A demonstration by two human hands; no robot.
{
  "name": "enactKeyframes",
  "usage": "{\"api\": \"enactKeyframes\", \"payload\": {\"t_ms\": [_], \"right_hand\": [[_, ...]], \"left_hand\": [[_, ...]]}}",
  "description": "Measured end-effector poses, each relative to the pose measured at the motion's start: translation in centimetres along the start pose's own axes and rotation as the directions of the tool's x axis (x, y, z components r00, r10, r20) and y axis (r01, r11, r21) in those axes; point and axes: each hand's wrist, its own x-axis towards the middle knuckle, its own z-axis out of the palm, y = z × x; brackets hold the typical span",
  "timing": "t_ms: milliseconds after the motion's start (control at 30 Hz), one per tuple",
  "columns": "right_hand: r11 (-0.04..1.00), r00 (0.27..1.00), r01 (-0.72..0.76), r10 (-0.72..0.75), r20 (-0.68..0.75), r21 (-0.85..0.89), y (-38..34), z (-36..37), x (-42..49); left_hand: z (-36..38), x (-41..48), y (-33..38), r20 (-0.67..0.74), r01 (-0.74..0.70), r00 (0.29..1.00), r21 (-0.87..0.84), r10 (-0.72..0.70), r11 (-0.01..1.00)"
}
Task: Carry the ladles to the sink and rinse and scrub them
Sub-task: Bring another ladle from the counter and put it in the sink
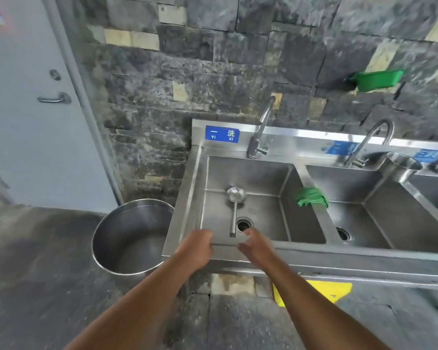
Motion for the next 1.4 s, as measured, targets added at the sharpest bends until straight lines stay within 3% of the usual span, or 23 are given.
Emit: {"api": "enactKeyframes", "payload": {"t_ms": [167,267,533,800,967,1167,1400], "right_hand": [[0.997,0.997,-0.071,0.071,0.029,-0.007,0.4,-1.5,6.3],[0.994,0.994,-0.102,0.103,0.036,-0.025,1.1,-1.8,11.4],[0.961,0.941,-0.277,0.270,0.206,0.004,6.0,-0.1,27.6],[0.873,0.839,-0.454,0.351,0.416,0.178,10.7,6.5,41.4],[0.808,0.815,-0.515,0.356,0.457,0.288,12.0,8.9,46.1],[0.751,0.756,-0.580,0.352,0.552,0.314,13.1,10.6,47.7],[0.706,0.769,-0.579,0.307,0.560,0.408,11.1,8.0,46.0]], "left_hand": [[0.4,8.5,1.2,0.097,-0.070,0.993,0.014,0.068,0.997],[1.6,13.4,1.3,0.132,-0.036,0.991,-0.006,0.036,0.999],[6.9,24.7,1.1,0.248,0.285,0.942,-0.242,-0.225,0.927],[15.3,34.3,-2.1,0.405,0.629,0.761,-0.273,-0.507,0.728],[19.6,37.2,-3.7,0.500,0.699,0.698,-0.320,-0.512,0.640],[20.9,37.5,-3.4,0.506,0.665,0.730,-0.371,-0.460,0.649],[16.1,35.2,-0.8,0.523,0.647,0.759,-0.535,-0.388,0.543]]}}
